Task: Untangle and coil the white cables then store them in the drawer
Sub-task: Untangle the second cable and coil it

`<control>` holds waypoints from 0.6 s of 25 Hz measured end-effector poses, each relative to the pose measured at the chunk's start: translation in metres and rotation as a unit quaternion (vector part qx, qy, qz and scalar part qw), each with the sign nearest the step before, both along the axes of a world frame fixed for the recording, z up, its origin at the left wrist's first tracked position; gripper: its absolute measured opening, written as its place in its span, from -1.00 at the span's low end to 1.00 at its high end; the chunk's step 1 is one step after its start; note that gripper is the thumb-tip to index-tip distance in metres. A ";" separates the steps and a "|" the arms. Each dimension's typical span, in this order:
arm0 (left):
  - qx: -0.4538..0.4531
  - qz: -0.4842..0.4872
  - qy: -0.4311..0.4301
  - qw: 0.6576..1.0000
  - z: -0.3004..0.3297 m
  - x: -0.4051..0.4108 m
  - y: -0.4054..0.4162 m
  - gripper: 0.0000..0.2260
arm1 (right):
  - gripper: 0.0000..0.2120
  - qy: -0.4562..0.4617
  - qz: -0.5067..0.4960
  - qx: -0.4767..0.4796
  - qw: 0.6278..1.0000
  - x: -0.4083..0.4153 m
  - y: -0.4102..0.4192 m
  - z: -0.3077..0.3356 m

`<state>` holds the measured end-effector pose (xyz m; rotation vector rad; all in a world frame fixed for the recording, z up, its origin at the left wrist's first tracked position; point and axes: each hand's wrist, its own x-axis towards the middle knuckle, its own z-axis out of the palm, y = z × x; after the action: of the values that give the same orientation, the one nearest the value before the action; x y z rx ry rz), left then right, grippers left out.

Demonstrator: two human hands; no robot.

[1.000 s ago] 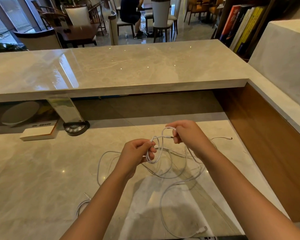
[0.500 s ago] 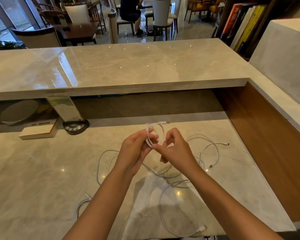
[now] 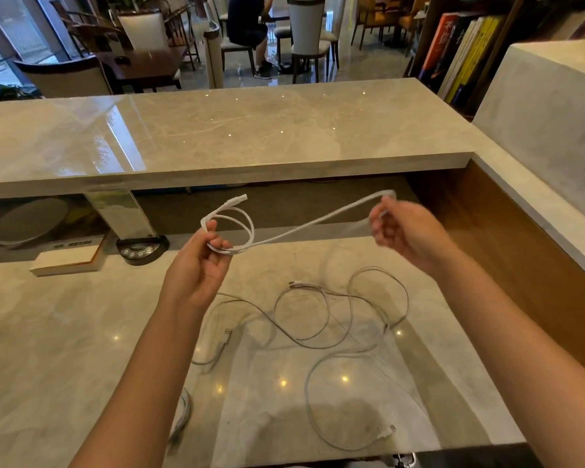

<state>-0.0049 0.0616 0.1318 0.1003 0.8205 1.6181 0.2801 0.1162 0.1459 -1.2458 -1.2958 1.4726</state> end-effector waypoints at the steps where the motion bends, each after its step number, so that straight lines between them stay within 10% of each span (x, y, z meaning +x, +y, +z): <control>1: 0.001 -0.010 -0.008 1.000 0.001 0.006 0.000 -0.86 | -0.72 0.124 -0.014 0.001 0.992 -0.003 -0.002 0.018; 3: 0.011 -0.030 -0.026 0.999 0.004 0.016 -0.002 -0.86 | -0.77 0.248 -0.025 0.042 0.967 -0.002 -0.007 0.043; 6: 0.020 -0.042 -0.036 0.998 0.007 0.021 -0.003 -0.86 | -0.74 0.188 -0.029 0.115 0.975 0.007 -0.014 0.047; 9: 0.014 -0.058 -0.042 0.997 0.001 0.020 -0.009 -0.86 | -0.68 -0.094 0.036 0.057 0.993 0.022 -0.029 -0.016; 11: 0.015 -0.096 -0.026 0.995 -0.003 0.021 -0.015 -0.85 | -0.59 -0.382 0.244 0.005 0.892 0.026 -0.047 -0.065; 13: 0.023 -0.149 0.008 0.989 -0.005 0.026 -0.020 -0.83 | -0.53 -0.546 0.232 0.101 0.798 0.017 -0.055 -0.081; 15: 0.031 -0.198 0.041 0.979 -0.005 0.034 -0.022 -0.83 | -0.62 -0.384 0.050 0.170 0.906 -0.007 -0.059 -0.059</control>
<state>0.0293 0.0393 0.1265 0.3548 0.7574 1.2683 0.2734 0.0571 0.0867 -1.5936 -2.0473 0.7501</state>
